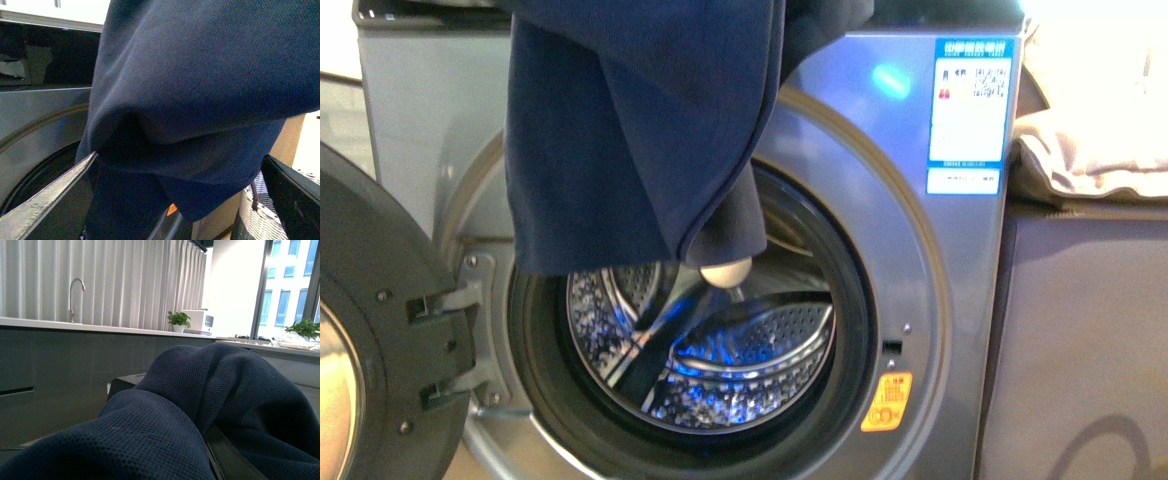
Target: Put clothes into washing machine
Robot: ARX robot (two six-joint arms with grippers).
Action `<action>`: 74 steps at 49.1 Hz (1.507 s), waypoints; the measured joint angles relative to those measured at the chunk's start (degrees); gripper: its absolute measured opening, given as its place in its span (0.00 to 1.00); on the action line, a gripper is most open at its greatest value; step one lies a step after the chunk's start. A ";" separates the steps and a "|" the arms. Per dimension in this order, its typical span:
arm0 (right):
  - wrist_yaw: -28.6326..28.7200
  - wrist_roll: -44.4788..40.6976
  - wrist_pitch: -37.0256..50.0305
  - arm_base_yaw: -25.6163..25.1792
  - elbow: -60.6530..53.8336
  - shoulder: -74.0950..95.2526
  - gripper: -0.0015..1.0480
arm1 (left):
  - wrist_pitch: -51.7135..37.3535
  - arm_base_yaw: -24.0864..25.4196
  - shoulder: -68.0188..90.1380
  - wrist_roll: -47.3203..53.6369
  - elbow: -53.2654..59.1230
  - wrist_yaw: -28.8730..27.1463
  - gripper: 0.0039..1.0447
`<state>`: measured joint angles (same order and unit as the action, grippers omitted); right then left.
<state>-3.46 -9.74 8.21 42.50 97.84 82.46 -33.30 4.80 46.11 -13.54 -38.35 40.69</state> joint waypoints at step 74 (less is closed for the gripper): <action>-0.15 0.00 0.11 -0.04 0.00 -0.02 0.06 | -17.77 -29.66 15.10 13.53 -5.31 -19.80 0.94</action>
<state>-3.62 -9.74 8.32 42.46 97.84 82.43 -51.07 -24.86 61.21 -0.01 -43.66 20.88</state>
